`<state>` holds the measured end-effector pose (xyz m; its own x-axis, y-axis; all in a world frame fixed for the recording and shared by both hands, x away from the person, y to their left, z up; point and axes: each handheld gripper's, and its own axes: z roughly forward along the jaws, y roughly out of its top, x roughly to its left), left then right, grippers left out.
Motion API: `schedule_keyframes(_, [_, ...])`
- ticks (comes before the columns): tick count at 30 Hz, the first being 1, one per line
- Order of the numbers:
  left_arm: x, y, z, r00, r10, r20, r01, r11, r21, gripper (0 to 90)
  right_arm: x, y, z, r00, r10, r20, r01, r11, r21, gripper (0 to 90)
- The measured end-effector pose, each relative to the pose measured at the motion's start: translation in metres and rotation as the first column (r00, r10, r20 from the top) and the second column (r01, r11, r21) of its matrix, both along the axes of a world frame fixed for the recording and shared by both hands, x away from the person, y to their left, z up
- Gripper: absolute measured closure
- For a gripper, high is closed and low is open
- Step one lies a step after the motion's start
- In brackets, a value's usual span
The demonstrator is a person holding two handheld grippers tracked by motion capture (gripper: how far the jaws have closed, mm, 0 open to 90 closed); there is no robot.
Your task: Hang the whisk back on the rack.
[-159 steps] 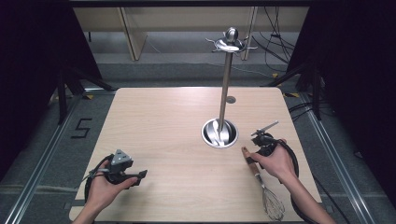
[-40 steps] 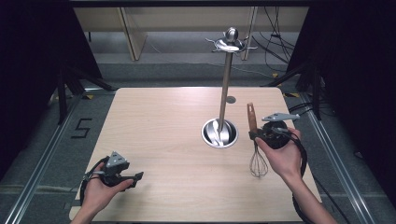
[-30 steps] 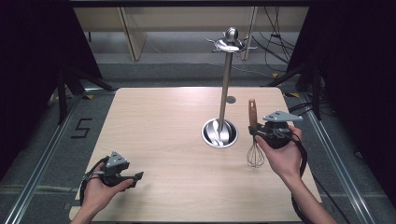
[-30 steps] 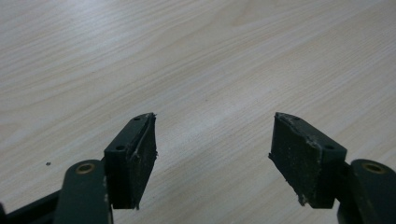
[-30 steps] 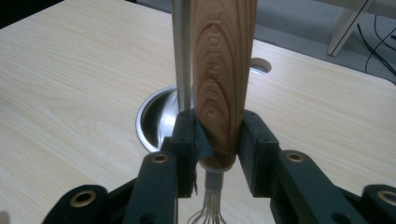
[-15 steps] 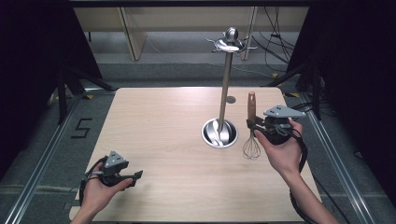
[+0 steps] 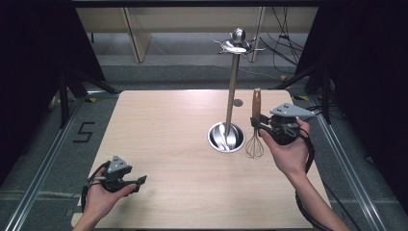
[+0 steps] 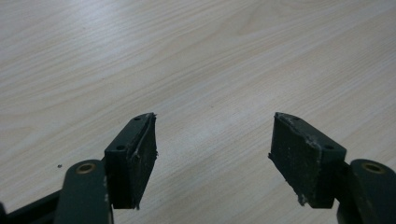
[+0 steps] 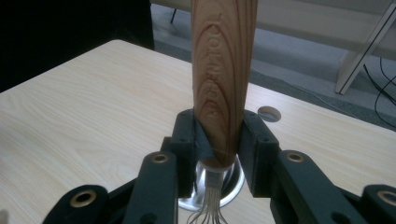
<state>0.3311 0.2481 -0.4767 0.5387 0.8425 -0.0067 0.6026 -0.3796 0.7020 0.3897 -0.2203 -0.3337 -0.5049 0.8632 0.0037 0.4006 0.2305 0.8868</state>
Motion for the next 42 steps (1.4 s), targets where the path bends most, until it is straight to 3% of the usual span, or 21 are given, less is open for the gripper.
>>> schedule_keyframes(2, [0.000,-0.003,-0.002,0.9992,0.038,0.010,-0.037,0.9985,-0.040,31.0,0.000,0.002,0.001,0.9999,0.002,0.014,-0.002,1.0000,0.001,70.3])
schedule_keyframes(4, [0.000,-0.002,-0.002,0.9996,0.026,0.006,-0.026,0.9991,-0.033,31.0,0.001,0.003,0.002,0.9996,0.000,0.029,0.000,1.0000,-0.005,70.3])
schedule_keyframes(6, [-0.001,0.000,0.000,1.0000,0.004,0.002,-0.004,1.0000,0.007,31.1,0.002,0.003,0.004,0.9995,0.007,0.032,-0.007,0.9999,-0.010,70.3])
schedule_keyframes(8, [0.000,0.000,0.000,1.0000,0.004,0.003,-0.004,1.0000,0.007,31.0,0.002,0.005,0.006,0.9997,0.020,0.015,-0.020,0.9998,-0.001,70.3])
schedule_keyframes(11, [0.000,0.000,-0.001,1.0000,0.005,-0.001,-0.005,0.9999,-0.009,31.1,0.003,0.005,0.008,0.9987,0.023,0.045,-0.022,0.9997,-0.013,70.3])
schedule_keyframes(12, [0.000,0.000,0.000,1.0000,0.002,-0.008,-0.002,1.0000,-0.003,31.0,0.002,0.007,0.010,0.9995,0.014,0.030,-0.014,0.9999,0.000,70.3])
schedule_keyframes(14, [0.000,0.000,0.000,1.0000,0.001,0.005,-0.001,1.0000,-0.001,30.8,0.003,0.008,0.012,0.9990,0.017,0.041,-0.018,0.9998,0.010,70.3])
schedule_keyframes(15, [0.000,-0.003,-0.002,0.9996,0.026,0.011,-0.026,0.9990,-0.036,30.8,0.004,0.007,0.013,0.9984,0.031,0.047,-0.031,0.9995,-0.002,70.3])
schedule_keyframes(18, [0.000,-0.002,-0.001,0.9999,0.012,0.007,-0.012,0.9998,-0.019,30.8,0.003,0.010,0.015,0.9985,0.013,0.053,-0.014,0.9998,0.014,70.3])
schedule_keyframes(20, [0.000,-0.003,-0.002,0.9993,0.032,0.017,-0.032,0.9991,-0.028,30.8,0.004,0.010,0.016,0.9975,0.025,0.066,-0.026,0.9996,0.007,70.3])
schedule_keyframes(22, [0.000,0.000,0.000,1.0000,-0.001,-0.001,0.001,1.0000,0.004,30.8,0.003,0.011,0.018,0.9987,0.016,0.048,-0.017,0.9997,0.017,70.3])
schedule_keyframes(32, [0.000,0.000,0.001,1.0000,0.003,0.002,-0.003,1.0000,0.000,30.6,0.007,0.016,0.021,0.9981,0.030,0.053,-0.032,0.9992,0.023,70.3])
schedule_keyframes(33, [0.000,-0.002,-0.001,0.9995,0.027,0.014,-0.026,0.9992,-0.032,30.5,0.006,0.016,0.022,0.9985,0.016,0.052,-0.017,0.9996,0.024,70.3])
schedule_keyframes(36, [0.000,-0.001,-0.001,0.9996,0.024,0.014,-0.024,0.9993,-0.029,30.6,0.006,0.016,0.023,0.9979,0.022,0.061,-0.023,0.9996,0.018,70.3])
schedule_keyframes(37, [0.000,0.001,0.001,1.0000,0.004,0.008,-0.004,1.0000,-0.001,30.6,0.006,0.017,0.023,0.9972,0.026,0.070,-0.027,0.9996,0.014,70.3])
schedule_keyframes(42, [0.000,0.001,0.001,1.0000,0.002,0.003,-0.002,1.0000,0.002,30.6,0.006,0.018,0.024,0.9979,0.010,0.064,-0.013,0.9993,0.035,70.3])
